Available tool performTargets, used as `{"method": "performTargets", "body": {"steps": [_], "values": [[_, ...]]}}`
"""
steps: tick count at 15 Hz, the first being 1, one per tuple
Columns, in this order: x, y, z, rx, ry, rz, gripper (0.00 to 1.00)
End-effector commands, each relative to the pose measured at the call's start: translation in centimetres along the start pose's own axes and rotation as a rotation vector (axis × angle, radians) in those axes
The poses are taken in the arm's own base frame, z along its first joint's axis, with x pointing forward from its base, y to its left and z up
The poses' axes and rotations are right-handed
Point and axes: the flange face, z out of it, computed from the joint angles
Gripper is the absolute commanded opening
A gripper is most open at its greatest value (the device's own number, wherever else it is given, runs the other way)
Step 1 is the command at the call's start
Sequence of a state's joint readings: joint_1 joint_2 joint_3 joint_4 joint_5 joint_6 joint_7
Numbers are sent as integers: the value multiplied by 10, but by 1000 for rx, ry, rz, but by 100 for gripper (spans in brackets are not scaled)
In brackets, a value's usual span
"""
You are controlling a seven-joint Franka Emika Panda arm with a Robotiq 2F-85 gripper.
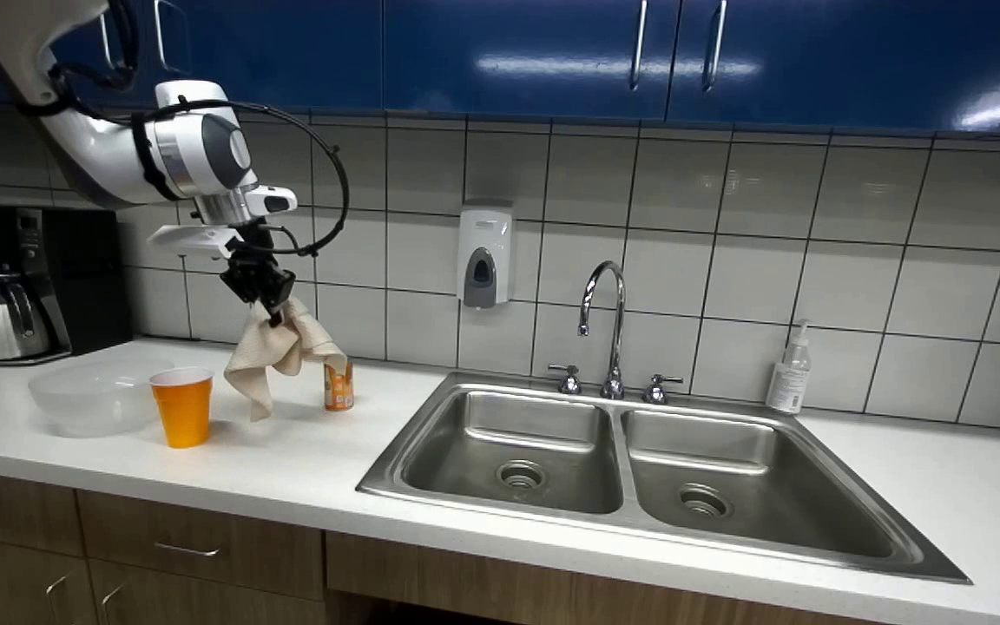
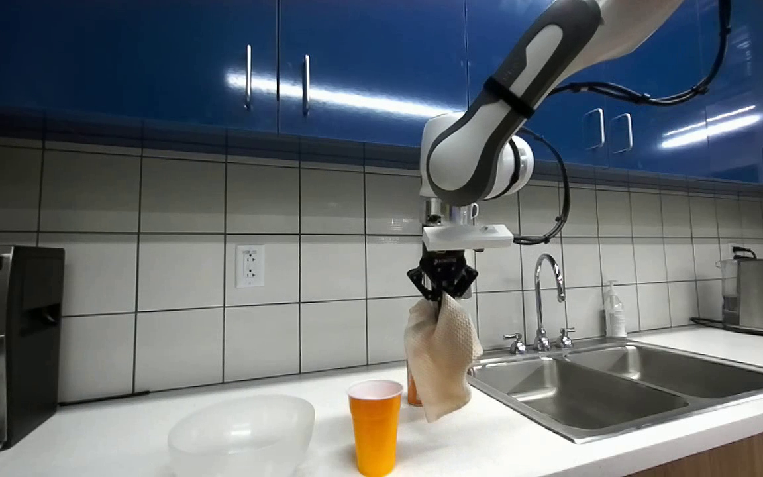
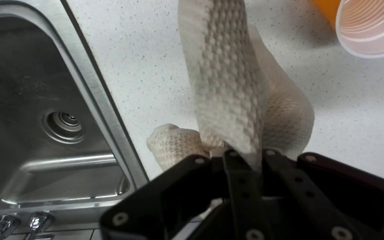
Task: Pick up the towel and place it in the bowl
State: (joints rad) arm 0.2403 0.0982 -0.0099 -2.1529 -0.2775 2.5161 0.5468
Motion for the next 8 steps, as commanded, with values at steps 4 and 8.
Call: {"method": "performTargets", "body": {"steps": [4,8], "values": [[-17,16,-58,14,123,-30,1],[-26,8,-92,5,162,-59,1]]}}
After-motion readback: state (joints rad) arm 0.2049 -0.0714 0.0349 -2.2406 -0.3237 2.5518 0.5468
